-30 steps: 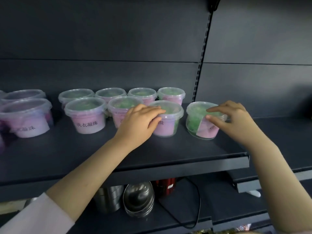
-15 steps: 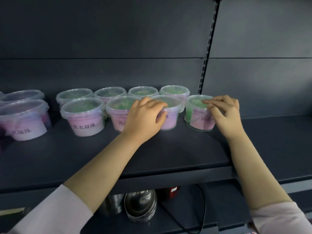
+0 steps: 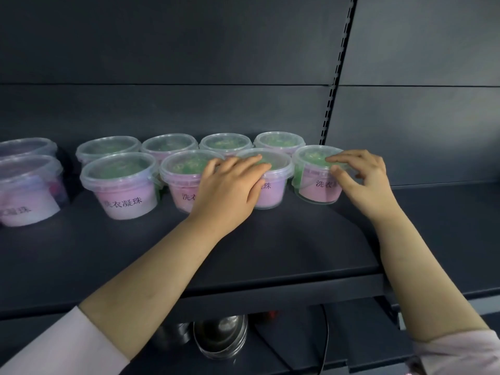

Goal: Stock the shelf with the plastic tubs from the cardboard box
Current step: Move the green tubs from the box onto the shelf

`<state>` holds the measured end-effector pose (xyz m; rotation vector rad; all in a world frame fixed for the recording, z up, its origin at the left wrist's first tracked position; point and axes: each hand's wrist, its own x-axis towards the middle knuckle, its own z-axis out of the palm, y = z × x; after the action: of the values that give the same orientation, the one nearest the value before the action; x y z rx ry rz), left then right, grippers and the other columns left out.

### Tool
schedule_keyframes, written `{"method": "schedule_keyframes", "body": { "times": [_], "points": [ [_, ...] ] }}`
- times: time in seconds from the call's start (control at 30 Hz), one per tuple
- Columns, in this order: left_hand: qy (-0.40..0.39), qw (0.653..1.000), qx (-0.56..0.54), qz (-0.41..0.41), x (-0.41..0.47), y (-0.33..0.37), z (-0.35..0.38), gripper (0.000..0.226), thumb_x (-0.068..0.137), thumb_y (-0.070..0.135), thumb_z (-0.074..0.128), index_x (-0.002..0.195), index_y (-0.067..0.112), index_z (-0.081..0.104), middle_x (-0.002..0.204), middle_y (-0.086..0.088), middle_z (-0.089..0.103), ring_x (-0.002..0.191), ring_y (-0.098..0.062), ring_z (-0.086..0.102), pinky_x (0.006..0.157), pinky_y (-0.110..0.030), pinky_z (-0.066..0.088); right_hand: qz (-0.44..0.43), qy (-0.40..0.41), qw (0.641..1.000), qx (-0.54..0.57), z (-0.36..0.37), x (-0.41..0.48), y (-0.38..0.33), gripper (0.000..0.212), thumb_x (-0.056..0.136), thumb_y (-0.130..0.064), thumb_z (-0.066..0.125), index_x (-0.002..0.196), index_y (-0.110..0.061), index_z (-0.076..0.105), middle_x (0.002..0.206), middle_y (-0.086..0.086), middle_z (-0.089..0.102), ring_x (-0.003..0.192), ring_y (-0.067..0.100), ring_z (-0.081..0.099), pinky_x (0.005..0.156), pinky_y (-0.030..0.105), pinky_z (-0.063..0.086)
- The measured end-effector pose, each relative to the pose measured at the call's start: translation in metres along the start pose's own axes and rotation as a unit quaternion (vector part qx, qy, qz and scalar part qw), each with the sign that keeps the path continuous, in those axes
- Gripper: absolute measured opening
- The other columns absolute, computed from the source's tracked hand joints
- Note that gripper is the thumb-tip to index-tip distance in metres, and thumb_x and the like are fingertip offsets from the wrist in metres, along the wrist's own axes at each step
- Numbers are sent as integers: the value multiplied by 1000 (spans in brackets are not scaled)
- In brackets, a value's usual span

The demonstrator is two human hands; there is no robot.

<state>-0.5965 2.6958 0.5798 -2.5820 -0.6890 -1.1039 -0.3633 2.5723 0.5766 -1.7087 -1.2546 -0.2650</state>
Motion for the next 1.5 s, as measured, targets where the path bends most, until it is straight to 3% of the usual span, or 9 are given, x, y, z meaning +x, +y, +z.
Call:
{"method": "schedule_keyframes", "body": {
  "times": [0.13, 0.27, 0.43, 0.63, 0.73, 0.97, 1.1, 1.27, 1.5],
  "points": [
    [11, 1000, -11, 7, 1, 0, 1, 31, 94, 27, 49, 123, 25, 61, 130, 8, 59, 115, -20, 55, 95, -39, 35, -5, -1, 999, 42, -2, 4, 0, 27, 94, -26, 52, 113, -21, 69, 116, -3, 63, 119, 21, 46, 105, 44, 36],
    [40, 999, -11, 17, 2, -2, 0, 28, 92, 26, 51, 117, 25, 64, 121, 10, 63, 112, -18, 56, 97, -38, 33, -18, 46, 996, 72, -8, -1, 1, 26, 93, -23, 45, 98, -22, 70, 110, 0, 68, 112, 14, 50, 102, 30, 34],
    [37, 999, -4, 17, 1, -5, 5, 23, 94, 27, 50, 113, 27, 63, 115, 12, 65, 107, -17, 58, 95, -40, 33, -8, 51, 997, 61, -6, -5, 1, 26, 90, -18, 49, 92, -18, 74, 101, -3, 66, 110, 19, 50, 102, 40, 38],
    [16, 1000, -19, -2, 1, -2, 4, 30, 94, 25, 50, 121, 23, 63, 123, 8, 64, 117, -18, 55, 104, -42, 30, 32, 57, 995, 71, -7, -3, -10, 27, 91, -11, 48, 100, -16, 73, 107, -2, 68, 109, 13, 53, 100, 23, 36],
    [-30, 1000, -6, -2, -5, -3, -13, 38, 95, 29, 46, 131, 23, 55, 136, 5, 55, 129, -18, 46, 110, -42, 23, 28, 36, 999, 22, -12, -15, -27, 31, 92, -22, 52, 120, -17, 67, 120, -2, 64, 114, 11, 51, 101, 26, 36],
    [-32, 998, -30, 43, -43, -10, -91, 40, 94, 29, 47, 133, 25, 53, 139, 5, 52, 127, -20, 45, 104, -39, 30, -47, 75, 987, -137, -54, -84, -122, 23, 90, -24, 58, 107, -16, 71, 109, 1, 70, 109, 25, 57, 95, 28, 38],
    [19, 992, -99, 79, -89, -15, -148, 35, 93, 23, 52, 126, 19, 60, 128, 2, 61, 119, -24, 52, 99, -43, 38, -60, 105, 968, -221, -73, -147, -193, 23, 88, -26, 58, 104, -15, 71, 105, 5, 69, 99, 30, 57, 89, 32, 39],
    [16, 977, -189, 97, -167, -19, -200, 31, 93, 27, 54, 122, 20, 62, 119, 5, 64, 112, -21, 54, 93, -38, 40, 3, 66, 954, -293, -83, -246, -261, 26, 86, -28, 66, 108, -16, 69, 109, 5, 67, 104, 32, 56, 91, 41, 43],
    [-96, 964, -203, 139, -269, -3, -208, 36, 92, 35, 55, 125, 21, 60, 123, 5, 63, 114, -21, 54, 93, -38, 41, 157, 0, 940, -303, -78, -394, -288, 32, 86, -33, 66, 115, -22, 64, 112, 0, 64, 108, 26, 53, 93, 42, 43]
  ]
}}
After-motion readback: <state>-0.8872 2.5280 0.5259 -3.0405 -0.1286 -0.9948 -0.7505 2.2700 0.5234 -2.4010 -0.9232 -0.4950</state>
